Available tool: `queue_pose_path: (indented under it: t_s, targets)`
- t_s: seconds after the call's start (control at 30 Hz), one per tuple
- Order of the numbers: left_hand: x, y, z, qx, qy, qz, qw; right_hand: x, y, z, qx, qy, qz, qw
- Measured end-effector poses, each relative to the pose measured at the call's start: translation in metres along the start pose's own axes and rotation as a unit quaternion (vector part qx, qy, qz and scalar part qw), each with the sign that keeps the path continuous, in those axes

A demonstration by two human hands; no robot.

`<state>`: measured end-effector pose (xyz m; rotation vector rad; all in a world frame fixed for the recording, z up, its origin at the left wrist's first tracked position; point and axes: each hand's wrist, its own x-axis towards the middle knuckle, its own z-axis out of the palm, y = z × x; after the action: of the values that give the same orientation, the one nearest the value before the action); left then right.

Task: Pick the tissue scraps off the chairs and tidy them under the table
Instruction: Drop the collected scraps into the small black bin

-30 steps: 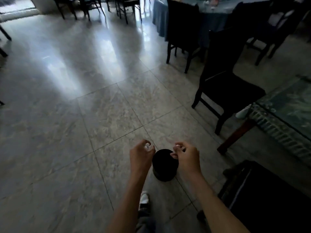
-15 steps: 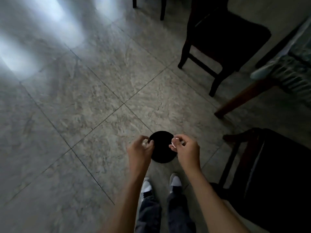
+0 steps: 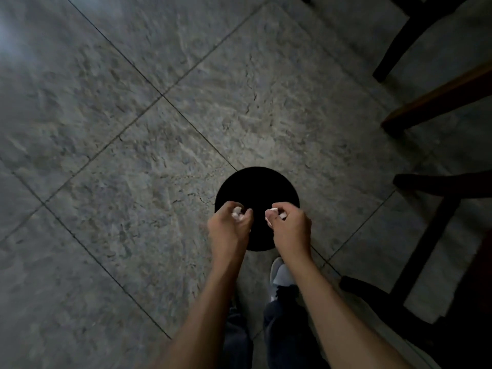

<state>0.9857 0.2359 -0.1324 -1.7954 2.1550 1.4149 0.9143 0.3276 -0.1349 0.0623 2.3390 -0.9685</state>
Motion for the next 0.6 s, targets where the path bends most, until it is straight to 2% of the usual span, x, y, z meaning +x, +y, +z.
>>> queue_pose_path:
  t_s: [0.23, 0.6]
  targets:
    - [0.042, -0.049, 0.054, 0.019, 0.011, -0.02, 1.0, 0.049, 0.044, 0.049, -0.039, 0.008, 0.036, 0.999]
    - [0.079, -0.072, 0.096, -0.011, -0.015, -0.072, 0.997, 0.092, 0.072, 0.088, -0.053, -0.033, 0.109, 0.992]
